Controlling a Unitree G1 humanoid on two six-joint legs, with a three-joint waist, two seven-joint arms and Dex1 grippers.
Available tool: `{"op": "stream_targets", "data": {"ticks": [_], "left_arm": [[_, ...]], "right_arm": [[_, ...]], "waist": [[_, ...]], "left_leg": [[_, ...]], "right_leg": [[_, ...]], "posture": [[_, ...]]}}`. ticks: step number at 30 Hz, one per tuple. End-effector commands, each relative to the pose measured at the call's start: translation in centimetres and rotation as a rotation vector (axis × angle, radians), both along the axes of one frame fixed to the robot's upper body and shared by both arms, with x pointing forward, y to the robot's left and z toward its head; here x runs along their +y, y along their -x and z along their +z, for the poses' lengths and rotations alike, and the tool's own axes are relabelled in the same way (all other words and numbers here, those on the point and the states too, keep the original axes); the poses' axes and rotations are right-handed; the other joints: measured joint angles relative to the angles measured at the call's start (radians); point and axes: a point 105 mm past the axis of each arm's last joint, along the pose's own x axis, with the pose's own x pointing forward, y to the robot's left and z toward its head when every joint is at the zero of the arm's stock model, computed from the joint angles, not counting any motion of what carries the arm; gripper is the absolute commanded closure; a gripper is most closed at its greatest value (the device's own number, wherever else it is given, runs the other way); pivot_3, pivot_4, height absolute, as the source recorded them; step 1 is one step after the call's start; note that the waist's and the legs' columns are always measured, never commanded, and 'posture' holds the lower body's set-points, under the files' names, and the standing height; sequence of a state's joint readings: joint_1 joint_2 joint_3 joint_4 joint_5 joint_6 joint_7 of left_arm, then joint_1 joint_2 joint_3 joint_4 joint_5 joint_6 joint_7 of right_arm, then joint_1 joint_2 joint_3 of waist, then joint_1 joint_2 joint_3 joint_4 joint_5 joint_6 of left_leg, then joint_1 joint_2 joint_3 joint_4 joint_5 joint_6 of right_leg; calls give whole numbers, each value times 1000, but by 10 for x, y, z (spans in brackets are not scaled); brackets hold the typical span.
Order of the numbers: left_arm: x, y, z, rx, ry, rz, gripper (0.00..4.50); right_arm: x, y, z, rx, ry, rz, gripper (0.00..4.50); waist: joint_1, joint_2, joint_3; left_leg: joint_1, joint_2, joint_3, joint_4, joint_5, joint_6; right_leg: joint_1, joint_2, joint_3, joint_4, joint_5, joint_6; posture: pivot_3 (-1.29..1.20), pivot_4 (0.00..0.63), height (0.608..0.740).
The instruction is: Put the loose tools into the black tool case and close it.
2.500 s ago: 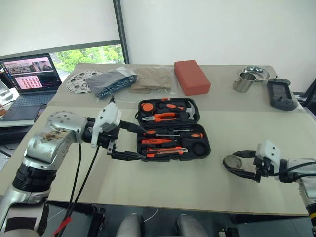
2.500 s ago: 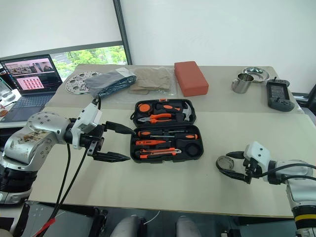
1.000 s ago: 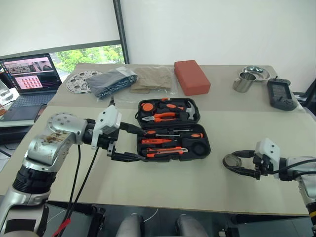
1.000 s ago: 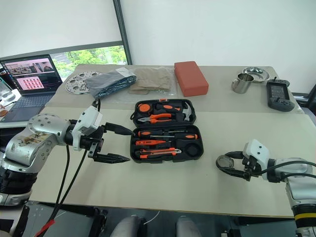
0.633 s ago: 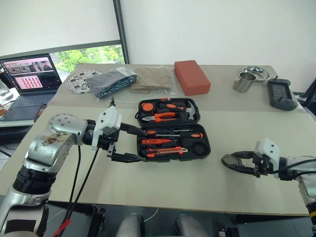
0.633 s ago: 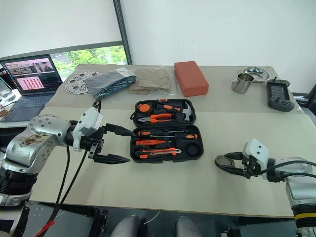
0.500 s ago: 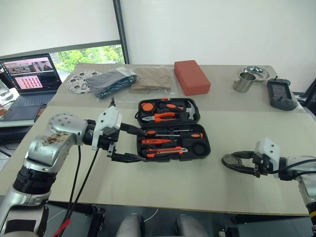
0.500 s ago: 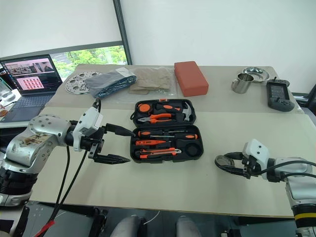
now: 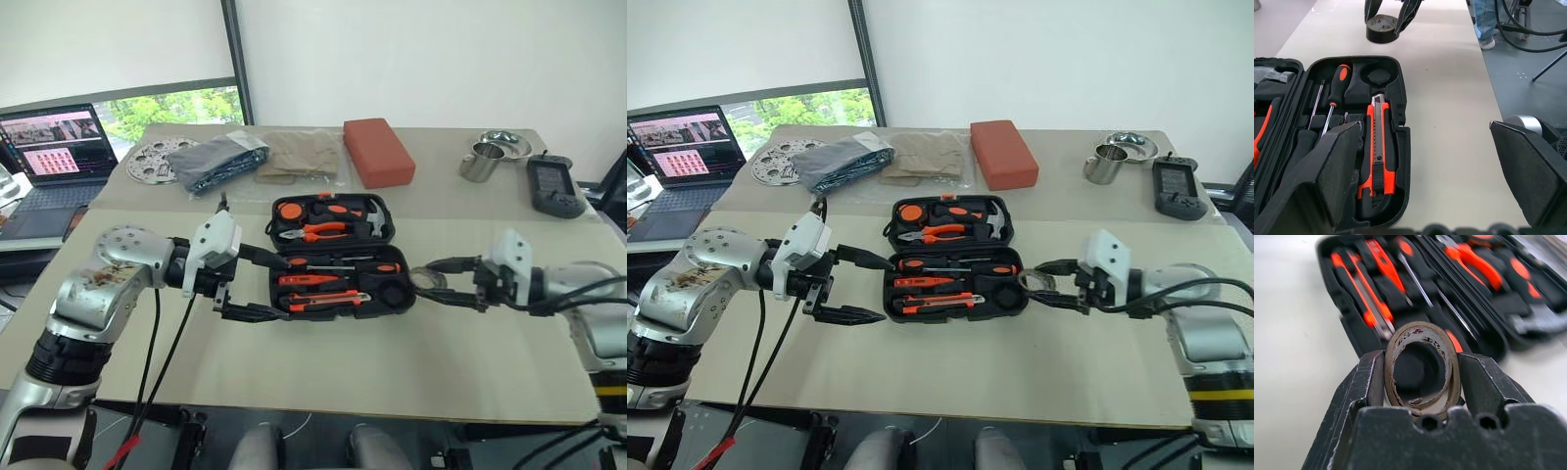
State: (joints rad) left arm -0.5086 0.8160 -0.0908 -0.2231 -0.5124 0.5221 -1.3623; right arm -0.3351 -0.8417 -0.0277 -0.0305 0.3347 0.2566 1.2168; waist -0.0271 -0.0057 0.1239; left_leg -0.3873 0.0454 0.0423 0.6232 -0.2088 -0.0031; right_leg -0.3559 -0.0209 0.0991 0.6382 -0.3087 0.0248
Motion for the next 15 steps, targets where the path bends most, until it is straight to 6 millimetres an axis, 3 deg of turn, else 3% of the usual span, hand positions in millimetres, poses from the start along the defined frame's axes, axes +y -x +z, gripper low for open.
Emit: {"op": "stream_targets", "data": {"ticks": [1,9,15], "left_arm": [[-1,2,10,-55,11,-6,0],[2,3,10,-59,10,13,0],[2,3,10,-59,8,17,0]], "right_arm": [[10,-11,-2,-20,41,22,1853],[12,-19,-12,25,84,39,1853],[14,-20,-12,26,87,51,222]], "waist": [[1,0,0],[8,0,0],[8,0,0]], "left_leg": [[0,0,0,0,0,0],[-1,0,0,-1,0,0],[-1,0,0,-1,0,0]], "right_leg": [[0,0,0,0,0,0],[-1,0,0,0,3,-6],[-2,0,0,0,3,-6]], "posture": [[0,150,740],[0,150,740],[0,150,740]]}}
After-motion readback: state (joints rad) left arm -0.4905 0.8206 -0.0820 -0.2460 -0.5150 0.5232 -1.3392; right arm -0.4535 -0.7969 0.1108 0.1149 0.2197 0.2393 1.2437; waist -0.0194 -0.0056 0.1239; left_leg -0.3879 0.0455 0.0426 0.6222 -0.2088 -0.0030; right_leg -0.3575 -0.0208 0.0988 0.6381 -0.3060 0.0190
